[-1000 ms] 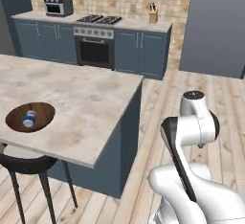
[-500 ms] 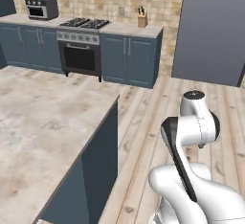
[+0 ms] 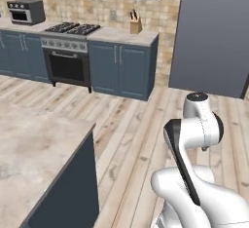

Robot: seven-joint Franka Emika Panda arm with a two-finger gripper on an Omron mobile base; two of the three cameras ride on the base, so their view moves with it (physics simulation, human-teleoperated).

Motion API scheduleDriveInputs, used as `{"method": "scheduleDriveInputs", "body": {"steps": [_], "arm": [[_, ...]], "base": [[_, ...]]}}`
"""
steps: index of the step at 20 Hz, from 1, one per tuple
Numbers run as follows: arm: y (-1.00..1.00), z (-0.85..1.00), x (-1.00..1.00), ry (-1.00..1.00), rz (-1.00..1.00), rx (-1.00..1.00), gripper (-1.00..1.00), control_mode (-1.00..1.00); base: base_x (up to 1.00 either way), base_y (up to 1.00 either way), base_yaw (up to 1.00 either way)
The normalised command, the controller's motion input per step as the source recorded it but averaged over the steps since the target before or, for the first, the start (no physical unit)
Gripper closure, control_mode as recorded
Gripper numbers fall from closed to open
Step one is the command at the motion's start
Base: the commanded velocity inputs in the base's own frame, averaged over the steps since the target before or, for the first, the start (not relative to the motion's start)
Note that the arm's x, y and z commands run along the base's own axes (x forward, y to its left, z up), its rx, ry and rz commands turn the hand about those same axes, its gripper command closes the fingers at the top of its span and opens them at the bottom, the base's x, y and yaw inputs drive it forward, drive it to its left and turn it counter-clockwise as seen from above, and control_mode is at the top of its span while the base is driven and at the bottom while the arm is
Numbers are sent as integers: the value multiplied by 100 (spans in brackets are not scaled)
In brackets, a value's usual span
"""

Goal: Open the fridge, grab two sodas, and place both sodas inside the bowl with ice on the dining counter.

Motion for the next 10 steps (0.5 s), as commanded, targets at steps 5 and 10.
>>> {"method": "scheduleDriveInputs", "body": {"steps": [5, 10], "arm": [[0, 0, 0, 0, 0, 0, -100, 100], [0, 0, 0, 0, 0, 0, -100, 100]], "base": [[100, -83, 4], [100, -79, 6]]}}
